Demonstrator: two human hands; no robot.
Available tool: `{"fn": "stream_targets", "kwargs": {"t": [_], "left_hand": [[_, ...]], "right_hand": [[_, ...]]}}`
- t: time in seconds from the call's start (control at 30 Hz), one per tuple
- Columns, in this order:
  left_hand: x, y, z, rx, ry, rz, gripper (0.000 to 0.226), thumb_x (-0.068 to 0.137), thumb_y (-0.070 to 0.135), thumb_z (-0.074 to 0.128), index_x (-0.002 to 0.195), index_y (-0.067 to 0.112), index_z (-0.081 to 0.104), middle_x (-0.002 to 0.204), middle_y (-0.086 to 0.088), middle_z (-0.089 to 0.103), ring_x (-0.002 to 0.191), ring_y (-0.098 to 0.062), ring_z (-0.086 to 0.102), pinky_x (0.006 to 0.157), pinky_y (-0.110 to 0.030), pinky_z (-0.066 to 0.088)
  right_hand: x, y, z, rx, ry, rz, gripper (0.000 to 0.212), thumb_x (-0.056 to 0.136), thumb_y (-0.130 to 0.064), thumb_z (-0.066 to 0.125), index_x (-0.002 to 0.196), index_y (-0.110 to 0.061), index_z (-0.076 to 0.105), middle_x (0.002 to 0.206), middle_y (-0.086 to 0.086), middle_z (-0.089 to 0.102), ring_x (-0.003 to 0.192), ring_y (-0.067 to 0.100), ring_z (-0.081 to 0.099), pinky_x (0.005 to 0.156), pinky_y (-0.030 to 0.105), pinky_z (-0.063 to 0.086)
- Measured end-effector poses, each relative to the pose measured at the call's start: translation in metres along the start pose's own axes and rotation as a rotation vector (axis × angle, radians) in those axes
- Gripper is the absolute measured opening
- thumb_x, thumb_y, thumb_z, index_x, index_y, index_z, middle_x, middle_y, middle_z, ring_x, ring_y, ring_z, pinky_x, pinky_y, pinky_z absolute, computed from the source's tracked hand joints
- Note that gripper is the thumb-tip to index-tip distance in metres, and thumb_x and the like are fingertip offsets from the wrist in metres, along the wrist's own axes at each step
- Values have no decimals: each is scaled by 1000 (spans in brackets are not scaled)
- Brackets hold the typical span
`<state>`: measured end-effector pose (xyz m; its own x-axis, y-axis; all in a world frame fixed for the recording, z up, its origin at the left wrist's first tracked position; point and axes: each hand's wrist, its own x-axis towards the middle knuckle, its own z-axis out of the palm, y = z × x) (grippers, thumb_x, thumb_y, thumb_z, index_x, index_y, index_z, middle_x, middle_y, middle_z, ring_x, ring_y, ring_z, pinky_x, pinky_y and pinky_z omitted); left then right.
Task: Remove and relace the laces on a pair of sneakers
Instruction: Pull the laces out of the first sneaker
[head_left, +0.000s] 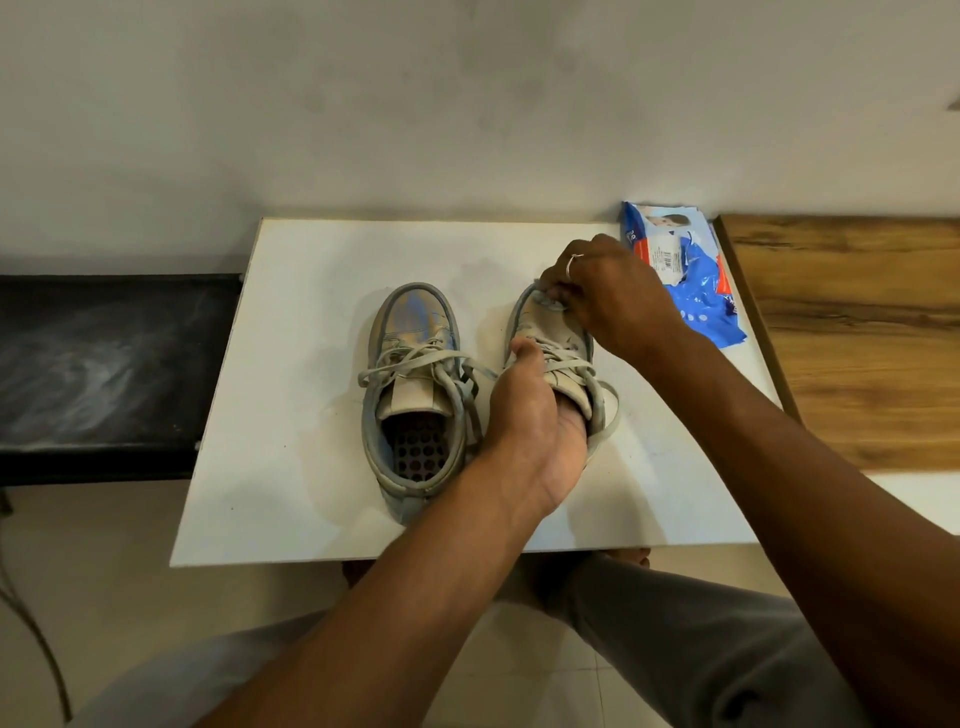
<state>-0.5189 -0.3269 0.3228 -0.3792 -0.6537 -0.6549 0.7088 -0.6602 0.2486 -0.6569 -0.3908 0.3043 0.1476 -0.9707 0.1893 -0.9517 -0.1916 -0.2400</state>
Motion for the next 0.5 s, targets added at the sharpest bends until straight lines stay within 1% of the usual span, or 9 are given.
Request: {"fn": "stream_targets", "kwargs": {"t": [0.07,0.13,0.2,0.27,0.3,0.4,0.43,0.5], "left_hand": [[0,0,0,3,4,4,36,105,34,39,107,9,65,100,-10,69,92,-19,62,90,-31,50],[0,0,1,9,11,7,36,104,35,39,106,9,65,98,-9,70,91,-19,63,90,-31,51],[-1,0,0,16,17,7,37,104,35,39,112,9,64,103,-10,69,96,-20,63,94,-32,50],[0,0,0,31,10,2,38,104,35,38,116,9,63,109,-10,69,103,-21,63,100,-33,48],[0,0,0,37,11,2,38,104,35,38,117,9,63,110,-10,69,104,-22,62,102,-34,46],[0,-1,1,61,21,-1,36,104,34,39,107,10,65,105,-11,67,98,-21,60,98,-34,47],[-1,-1,1,62,20,-1,35,104,33,39,108,10,64,107,-12,67,100,-22,59,97,-34,47],[-1,-3,-2,94,0,-5,33,104,31,41,116,10,63,116,-13,66,105,-22,60,99,-34,46]], "right_hand": [[-1,-7,-1,37,-71,-121,23,91,-13,62,108,-21,74,106,-2,67,98,22,53,70,42,52],[-2,-11,-3,24,-106,-182,26,89,-11,62,109,-22,74,106,-3,66,96,21,51,66,38,48],[0,-6,-3,-38,-63,-160,29,84,-5,62,107,-19,75,103,1,67,91,26,52,63,38,47],[1,-1,-3,-70,0,-104,29,80,0,65,103,-14,76,98,7,68,86,31,54,61,43,50],[1,-2,-3,-62,3,-102,27,82,-1,65,103,-13,76,99,7,68,87,31,55,62,45,51],[-3,-12,-5,28,-94,-158,25,90,-10,61,108,-22,74,107,-2,66,96,22,54,68,41,51],[-4,-13,-6,42,-111,-162,25,91,-12,61,109,-23,74,108,-4,66,98,21,53,69,40,51],[-4,-9,-7,52,-81,-103,25,91,-11,61,109,-22,74,108,-3,66,100,21,56,74,40,52]]}}
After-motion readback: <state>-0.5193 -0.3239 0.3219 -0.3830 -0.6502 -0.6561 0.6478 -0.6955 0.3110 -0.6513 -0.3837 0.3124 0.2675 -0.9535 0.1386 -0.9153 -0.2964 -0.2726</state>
